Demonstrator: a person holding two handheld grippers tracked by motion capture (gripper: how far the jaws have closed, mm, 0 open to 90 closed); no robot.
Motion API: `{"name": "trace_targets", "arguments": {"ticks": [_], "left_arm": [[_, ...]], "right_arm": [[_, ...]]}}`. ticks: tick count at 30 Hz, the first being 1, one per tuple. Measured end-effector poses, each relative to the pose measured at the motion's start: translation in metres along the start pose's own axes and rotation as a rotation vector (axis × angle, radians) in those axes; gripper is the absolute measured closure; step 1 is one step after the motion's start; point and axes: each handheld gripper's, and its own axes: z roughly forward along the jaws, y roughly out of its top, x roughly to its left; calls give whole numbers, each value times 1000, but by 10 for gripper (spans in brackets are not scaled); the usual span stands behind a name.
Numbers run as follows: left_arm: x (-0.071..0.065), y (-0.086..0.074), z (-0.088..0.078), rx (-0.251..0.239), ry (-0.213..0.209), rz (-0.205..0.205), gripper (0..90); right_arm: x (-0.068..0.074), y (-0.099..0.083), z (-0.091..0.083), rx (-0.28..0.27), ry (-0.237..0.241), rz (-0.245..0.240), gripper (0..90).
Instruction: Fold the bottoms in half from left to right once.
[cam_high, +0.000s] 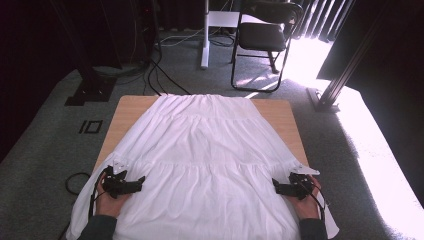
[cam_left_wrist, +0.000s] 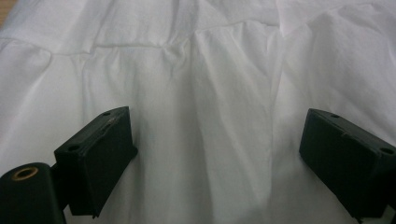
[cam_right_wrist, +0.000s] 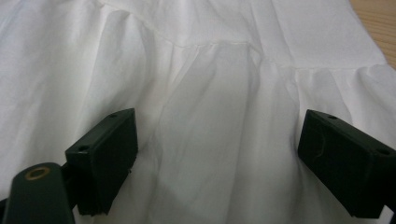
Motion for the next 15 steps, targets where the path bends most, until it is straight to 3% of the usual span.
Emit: {"name": "trace_targets", "arguments": {"ticks": [8, 15], "left_arm": [[5, 0, -8, 12, -9, 10, 278], [8, 2, -21, -13, -31, -6, 297]], "right_arm": [[0, 0, 0, -1, 0, 1, 120], [0, 0, 0, -1, -1, 1, 120]]}}
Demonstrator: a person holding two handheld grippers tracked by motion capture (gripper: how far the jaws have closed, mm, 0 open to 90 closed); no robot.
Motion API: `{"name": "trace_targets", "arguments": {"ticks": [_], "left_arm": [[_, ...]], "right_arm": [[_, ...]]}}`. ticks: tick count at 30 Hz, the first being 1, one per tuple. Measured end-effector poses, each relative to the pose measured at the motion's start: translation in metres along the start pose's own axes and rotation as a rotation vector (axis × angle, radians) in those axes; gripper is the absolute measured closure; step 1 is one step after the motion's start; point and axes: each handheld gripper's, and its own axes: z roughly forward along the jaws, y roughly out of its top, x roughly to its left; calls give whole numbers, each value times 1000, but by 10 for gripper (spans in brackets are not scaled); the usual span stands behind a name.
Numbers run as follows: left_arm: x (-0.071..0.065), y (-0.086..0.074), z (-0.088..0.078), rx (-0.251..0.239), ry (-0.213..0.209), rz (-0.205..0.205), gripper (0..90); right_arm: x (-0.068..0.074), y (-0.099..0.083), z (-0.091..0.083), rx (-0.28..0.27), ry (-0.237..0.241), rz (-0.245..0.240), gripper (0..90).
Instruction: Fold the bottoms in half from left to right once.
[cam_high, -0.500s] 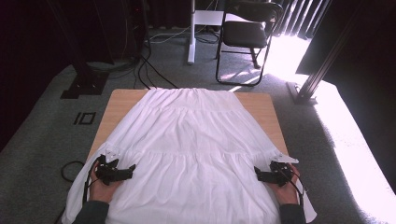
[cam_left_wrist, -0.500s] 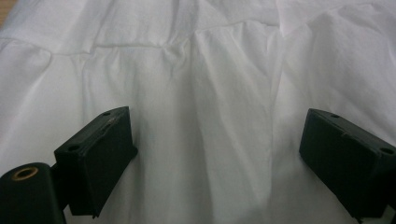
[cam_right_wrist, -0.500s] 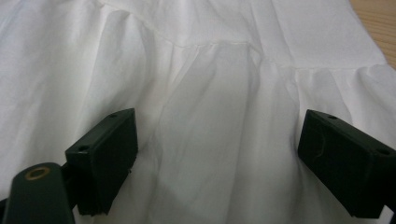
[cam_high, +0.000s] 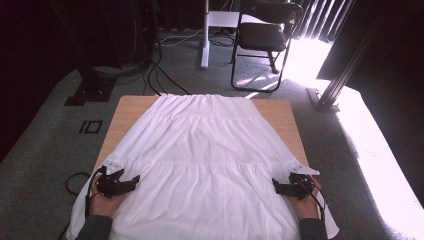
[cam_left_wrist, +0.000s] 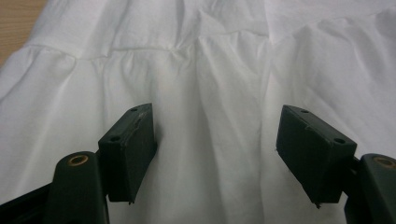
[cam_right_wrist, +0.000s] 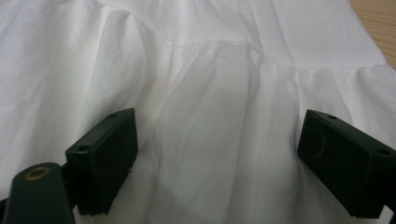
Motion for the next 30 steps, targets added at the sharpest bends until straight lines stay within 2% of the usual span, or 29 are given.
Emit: {"name": "trace_targets", "arguments": {"ticks": [3, 6, 13, 14, 17, 19, 25, 28, 30], "left_arm": [[-1, 2, -6, -15, -8, 0, 274], [-2, 5, -15, -19, 3, 36, 274], [6, 5, -25, -23, 23, 36, 284], [8, 5, -26, -18, 22, 33, 336], [14, 1, -28, -18, 26, 19, 347], [19, -3, -31, -22, 34, 13, 389], [35, -14, -40, 10, 151, 37, 431], [46, -24, -44, 34, 206, 17, 472], [49, -26, -44, 39, 219, 12, 490]], "right_arm": [[0, 0, 0, 0, 0, 0, 120], [0, 0, 0, 0, 0, 0, 120], [0, 0, 0, 0, 0, 0, 120], [0, 0, 0, 0, 0, 0, 120], [0, 0, 0, 0, 0, 0, 120], [0, 0, 0, 0, 0, 0, 120], [0, 0, 0, 0, 0, 0, 120], [0, 0, 0, 0, 0, 0, 121], [0, 0, 0, 0, 0, 0, 120]]}}
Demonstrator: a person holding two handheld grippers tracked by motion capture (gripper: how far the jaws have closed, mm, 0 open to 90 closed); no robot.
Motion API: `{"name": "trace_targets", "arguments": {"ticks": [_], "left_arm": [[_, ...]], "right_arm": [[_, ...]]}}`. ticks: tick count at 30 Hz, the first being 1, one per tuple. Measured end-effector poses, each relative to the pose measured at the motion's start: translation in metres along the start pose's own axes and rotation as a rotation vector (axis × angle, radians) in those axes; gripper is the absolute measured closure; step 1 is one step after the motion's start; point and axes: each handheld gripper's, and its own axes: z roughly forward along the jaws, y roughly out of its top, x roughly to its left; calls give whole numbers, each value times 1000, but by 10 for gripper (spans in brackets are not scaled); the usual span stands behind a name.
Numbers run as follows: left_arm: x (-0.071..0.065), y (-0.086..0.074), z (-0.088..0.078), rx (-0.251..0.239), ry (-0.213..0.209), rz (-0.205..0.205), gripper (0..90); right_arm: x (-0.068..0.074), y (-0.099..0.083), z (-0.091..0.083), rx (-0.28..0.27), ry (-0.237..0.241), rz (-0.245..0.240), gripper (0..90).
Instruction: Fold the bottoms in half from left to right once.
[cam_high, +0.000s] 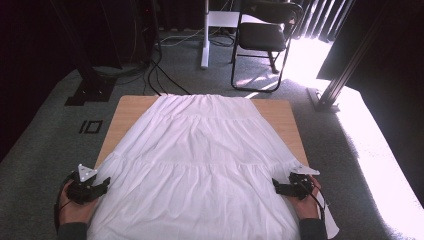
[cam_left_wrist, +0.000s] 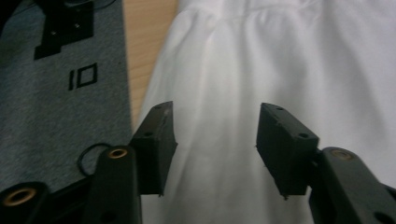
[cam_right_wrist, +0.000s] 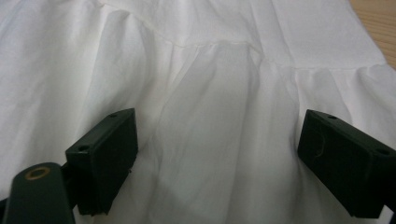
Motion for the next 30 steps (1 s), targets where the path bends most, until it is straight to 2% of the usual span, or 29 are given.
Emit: {"name": "trace_targets", "arguments": {"ticks": [1, 2, 4, 5, 7, 9, 10, 13, 15, 16, 17, 20, 22, 24, 26, 30], "left_arm": [[0, 0, 0, 0, 0, 0, 508], [5, -5, 1, 8, 19, -17, 508], [9, -8, 1, 13, 20, -28, 574], [10, -9, 2, 18, 21, -29, 631], [10, -10, 5, 36, 47, -17, 653], [11, -11, 8, 37, 74, -21, 636], [13, -12, 8, 32, 92, -38, 597], [19, -14, 7, 9, 99, -87, 520], [22, -16, 9, 10, 64, -108, 469], [23, -16, 10, 26, 58, -110, 421], [24, -17, 13, 42, 49, -118, 421], [29, -20, 15, 23, -1, -180, 424], [31, -22, 15, 19, -19, -198, 432], [30, -22, 15, 13, -32, -193, 475], [27, -21, 14, 12, -33, -168, 519], [24, -20, 13, 13, -68, -151, 688]], "right_arm": [[0, 0, 0, 0, 0, 0, 120], [0, 0, 0, 0, 0, 0, 120], [0, 0, 0, 0, 0, 0, 120], [0, 0, 0, 0, 0, 0, 121], [0, 0, 0, 0, 0, 0, 121], [0, 0, 0, 0, 0, 0, 121], [0, 0, 0, 0, 0, 0, 121], [0, 0, 0, 0, 0, 0, 121], [0, 0, 0, 0, 0, 0, 121], [0, 0, 0, 0, 0, 0, 121], [0, 0, 0, 0, 0, 0, 121], [0, 0, 0, 0, -1, 0, 122], [0, 0, 0, 0, -1, 0, 121], [0, 0, 0, 0, 0, 0, 121], [0, 0, 0, 0, 0, 0, 122], [0, 0, 0, 0, 0, 0, 122]]}}
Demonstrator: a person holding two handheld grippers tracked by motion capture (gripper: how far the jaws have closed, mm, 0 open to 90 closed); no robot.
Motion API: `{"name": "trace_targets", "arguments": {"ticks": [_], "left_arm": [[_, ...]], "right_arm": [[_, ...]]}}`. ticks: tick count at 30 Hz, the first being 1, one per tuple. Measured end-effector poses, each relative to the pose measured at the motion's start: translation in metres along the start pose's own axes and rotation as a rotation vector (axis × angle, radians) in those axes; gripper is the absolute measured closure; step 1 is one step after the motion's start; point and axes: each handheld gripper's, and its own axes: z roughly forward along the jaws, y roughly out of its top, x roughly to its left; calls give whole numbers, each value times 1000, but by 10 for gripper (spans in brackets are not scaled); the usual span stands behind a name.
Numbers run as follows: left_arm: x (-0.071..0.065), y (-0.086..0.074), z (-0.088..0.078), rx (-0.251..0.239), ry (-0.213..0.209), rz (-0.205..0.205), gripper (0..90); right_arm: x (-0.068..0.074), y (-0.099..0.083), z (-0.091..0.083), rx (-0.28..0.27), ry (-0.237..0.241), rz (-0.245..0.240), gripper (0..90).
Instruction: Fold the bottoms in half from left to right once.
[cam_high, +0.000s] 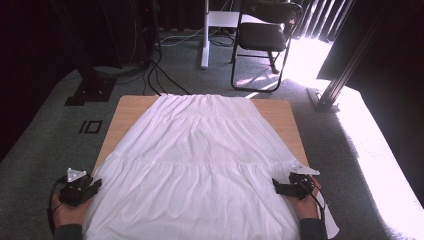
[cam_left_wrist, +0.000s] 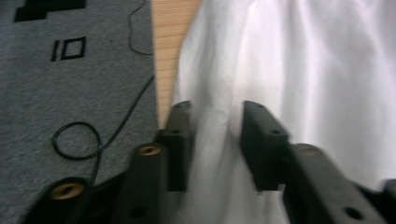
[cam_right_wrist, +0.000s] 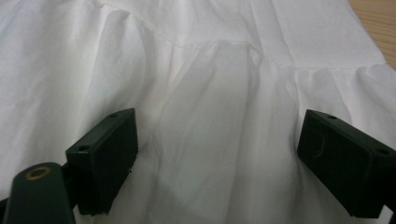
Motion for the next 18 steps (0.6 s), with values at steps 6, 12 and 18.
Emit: {"name": "trace_targets", "arguments": {"ticks": [6, 12, 18], "left_arm": [[5, 3, 0, 23, -23, -10, 900], [16, 5, -8, 10, 68, -12, 900], [25, 18, -30, -89, 11, -78, 900]], "right_arm": [[0, 0, 0, 0, 0, 0, 122], [0, 0, 0, -1, -2, 2, 124], [2, -1, -1, -2, -10, 8, 124]]}}
